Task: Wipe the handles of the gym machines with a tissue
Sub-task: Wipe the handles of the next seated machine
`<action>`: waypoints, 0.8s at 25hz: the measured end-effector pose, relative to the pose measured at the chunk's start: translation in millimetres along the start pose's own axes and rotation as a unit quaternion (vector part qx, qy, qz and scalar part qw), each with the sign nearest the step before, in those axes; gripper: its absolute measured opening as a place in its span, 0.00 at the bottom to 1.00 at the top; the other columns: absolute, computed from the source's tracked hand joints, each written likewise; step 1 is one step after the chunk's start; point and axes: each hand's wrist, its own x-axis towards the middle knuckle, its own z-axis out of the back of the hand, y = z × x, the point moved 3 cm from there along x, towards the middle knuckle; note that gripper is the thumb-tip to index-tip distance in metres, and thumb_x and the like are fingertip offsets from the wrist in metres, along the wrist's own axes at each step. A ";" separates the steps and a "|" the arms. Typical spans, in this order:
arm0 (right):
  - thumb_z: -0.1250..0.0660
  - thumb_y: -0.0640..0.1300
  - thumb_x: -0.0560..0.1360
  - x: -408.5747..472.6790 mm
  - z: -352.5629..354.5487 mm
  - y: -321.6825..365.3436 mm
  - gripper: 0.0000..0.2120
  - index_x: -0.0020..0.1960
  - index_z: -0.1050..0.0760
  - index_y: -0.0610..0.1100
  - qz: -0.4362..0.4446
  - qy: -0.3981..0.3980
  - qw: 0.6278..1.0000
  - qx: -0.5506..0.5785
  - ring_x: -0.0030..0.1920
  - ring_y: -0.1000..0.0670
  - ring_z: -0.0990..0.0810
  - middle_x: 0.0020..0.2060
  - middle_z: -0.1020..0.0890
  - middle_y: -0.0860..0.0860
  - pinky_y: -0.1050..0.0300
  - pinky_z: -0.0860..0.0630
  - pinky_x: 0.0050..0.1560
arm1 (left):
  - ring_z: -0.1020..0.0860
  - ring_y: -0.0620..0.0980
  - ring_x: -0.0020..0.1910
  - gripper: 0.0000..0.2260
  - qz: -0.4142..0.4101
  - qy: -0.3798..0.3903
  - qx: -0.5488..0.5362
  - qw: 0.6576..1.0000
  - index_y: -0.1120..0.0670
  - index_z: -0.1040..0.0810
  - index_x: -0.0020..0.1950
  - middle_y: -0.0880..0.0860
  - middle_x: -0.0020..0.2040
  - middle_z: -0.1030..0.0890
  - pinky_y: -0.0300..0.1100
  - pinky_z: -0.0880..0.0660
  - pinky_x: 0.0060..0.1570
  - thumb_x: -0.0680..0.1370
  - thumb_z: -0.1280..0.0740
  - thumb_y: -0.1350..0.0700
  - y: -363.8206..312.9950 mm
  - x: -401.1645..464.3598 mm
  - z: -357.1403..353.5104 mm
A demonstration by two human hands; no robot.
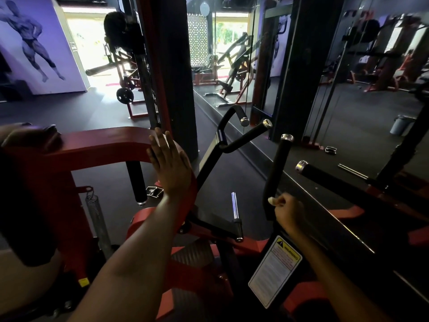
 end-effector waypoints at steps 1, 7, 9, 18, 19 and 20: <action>0.36 0.35 0.75 -2.6 -0.2 -3.6 0.02 0.46 0.24 0.37 0.012 0.021 1.000 -0.012 0.49 0.45 0.21 0.44 0.20 0.43 0.55 0.26 0.44 | 0.53 0.57 0.77 0.25 0.002 0.002 0.000 1.000 0.62 0.40 0.77 0.64 0.77 0.42 0.56 0.53 0.76 0.82 0.40 0.56 -0.2 0.8 0.2; 0.42 0.36 0.79 58.9 27.8 75.6 0.11 0.59 0.26 0.35 0.218 -0.128 0.961 -0.115 0.58 0.45 0.27 0.58 0.26 0.40 0.61 0.32 0.57 | 0.50 0.60 0.77 0.24 -0.010 0.021 -0.014 1.000 0.62 0.40 0.77 0.64 0.77 0.42 0.56 0.53 0.76 0.82 0.42 0.55 -1.0 -0.5 6.6; 0.46 0.36 0.79 94.2 36.7 80.3 0.13 0.59 0.28 0.33 0.197 -0.108 0.961 -0.161 0.56 0.42 0.28 0.58 0.27 0.38 0.60 0.35 0.50 | 0.52 0.59 0.77 0.24 -0.023 0.023 -0.010 0.999 0.63 0.40 0.77 0.64 0.77 0.43 0.55 0.54 0.76 0.83 0.45 0.54 -0.9 -2.8 8.5; 0.42 0.36 0.77 43.0 -0.9 56.0 0.09 0.52 0.24 0.37 0.311 0.075 0.898 -0.301 0.56 0.42 0.25 0.53 0.24 0.41 0.51 0.26 0.54 | 0.52 0.59 0.77 0.24 -0.021 0.033 -0.002 0.999 0.62 0.42 0.77 0.64 0.77 0.43 0.55 0.55 0.76 0.83 0.46 0.53 1.2 -6.4 4.0; 0.41 0.34 0.77 62.8 11.0 67.3 0.08 0.51 0.24 0.37 0.284 0.011 0.914 -0.291 0.57 0.43 0.26 0.53 0.25 0.42 0.52 0.27 0.54 | 0.51 0.59 0.77 0.24 -0.019 0.030 0.002 0.999 0.62 0.42 0.77 0.64 0.77 0.43 0.54 0.56 0.76 0.83 0.45 0.54 -0.4 -5.8 5.2; 0.41 0.33 0.76 80.2 23.2 75.3 0.08 0.51 0.24 0.36 0.270 -0.047 0.922 -0.273 0.59 0.43 0.28 0.54 0.25 0.41 0.53 0.27 0.55 | 0.50 0.59 0.77 0.24 -0.020 0.026 0.007 0.999 0.62 0.42 0.77 0.64 0.77 0.43 0.54 0.56 0.76 0.83 0.44 0.54 -1.6 -5.7 6.2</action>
